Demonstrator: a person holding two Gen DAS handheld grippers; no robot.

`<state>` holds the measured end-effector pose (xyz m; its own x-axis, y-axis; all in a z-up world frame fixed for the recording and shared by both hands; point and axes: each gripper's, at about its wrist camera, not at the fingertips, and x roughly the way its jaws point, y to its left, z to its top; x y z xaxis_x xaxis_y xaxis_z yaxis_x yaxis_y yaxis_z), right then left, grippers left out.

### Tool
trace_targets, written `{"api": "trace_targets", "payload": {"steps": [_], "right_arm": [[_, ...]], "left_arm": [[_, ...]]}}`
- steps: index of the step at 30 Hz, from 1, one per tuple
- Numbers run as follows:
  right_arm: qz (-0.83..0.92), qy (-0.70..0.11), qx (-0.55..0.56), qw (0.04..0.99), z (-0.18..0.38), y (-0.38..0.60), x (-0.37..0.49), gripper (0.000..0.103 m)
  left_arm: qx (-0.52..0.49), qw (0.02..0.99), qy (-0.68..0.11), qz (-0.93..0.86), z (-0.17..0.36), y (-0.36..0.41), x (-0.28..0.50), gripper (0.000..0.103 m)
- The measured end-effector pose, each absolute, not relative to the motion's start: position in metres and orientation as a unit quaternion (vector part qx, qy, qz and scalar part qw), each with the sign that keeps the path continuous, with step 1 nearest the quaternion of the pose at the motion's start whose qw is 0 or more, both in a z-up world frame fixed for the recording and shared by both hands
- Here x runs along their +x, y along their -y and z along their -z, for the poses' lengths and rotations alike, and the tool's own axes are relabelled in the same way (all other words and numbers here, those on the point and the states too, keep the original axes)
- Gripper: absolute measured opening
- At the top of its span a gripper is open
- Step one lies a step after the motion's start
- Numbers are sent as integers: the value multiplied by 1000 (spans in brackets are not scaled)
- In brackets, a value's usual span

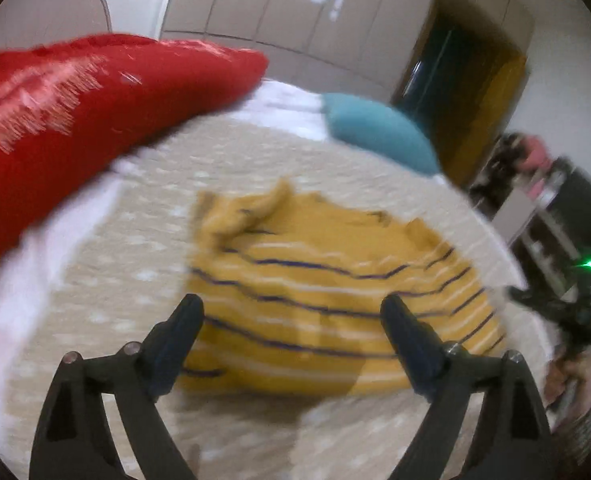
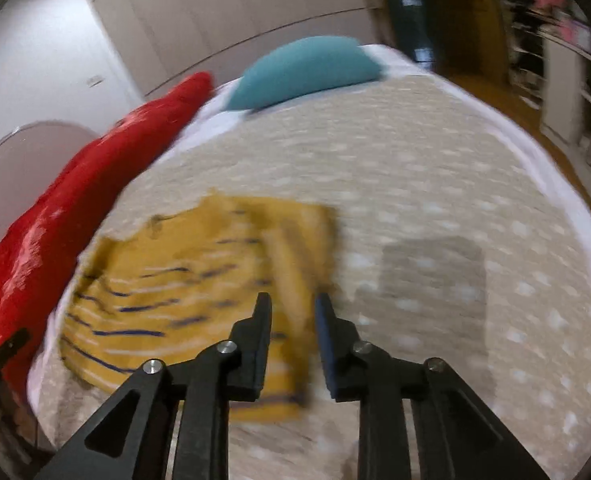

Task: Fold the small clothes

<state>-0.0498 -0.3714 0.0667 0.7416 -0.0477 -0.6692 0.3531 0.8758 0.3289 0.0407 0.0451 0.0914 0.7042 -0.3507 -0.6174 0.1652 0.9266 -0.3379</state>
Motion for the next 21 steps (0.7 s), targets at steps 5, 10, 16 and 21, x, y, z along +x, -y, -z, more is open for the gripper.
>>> {"api": "trace_targets", "payload": {"steps": [5, 10, 16, 21], "right_arm": [[55, -393, 179, 900, -61, 322, 47, 25], [92, -456, 115, 877, -31, 319, 139, 38], [162, -455, 79, 872, -48, 313, 170, 39], [39, -440, 75, 894, -75, 239, 174, 39]], "left_arm": [[-143, 899, -395, 121, -35, -32, 63, 89], [-175, 895, -383, 149, -26, -46, 60, 89], [-191, 883, -392, 173, -27, -60, 60, 89], [-230, 880, -386, 154, -36, -95, 54, 89]]}}
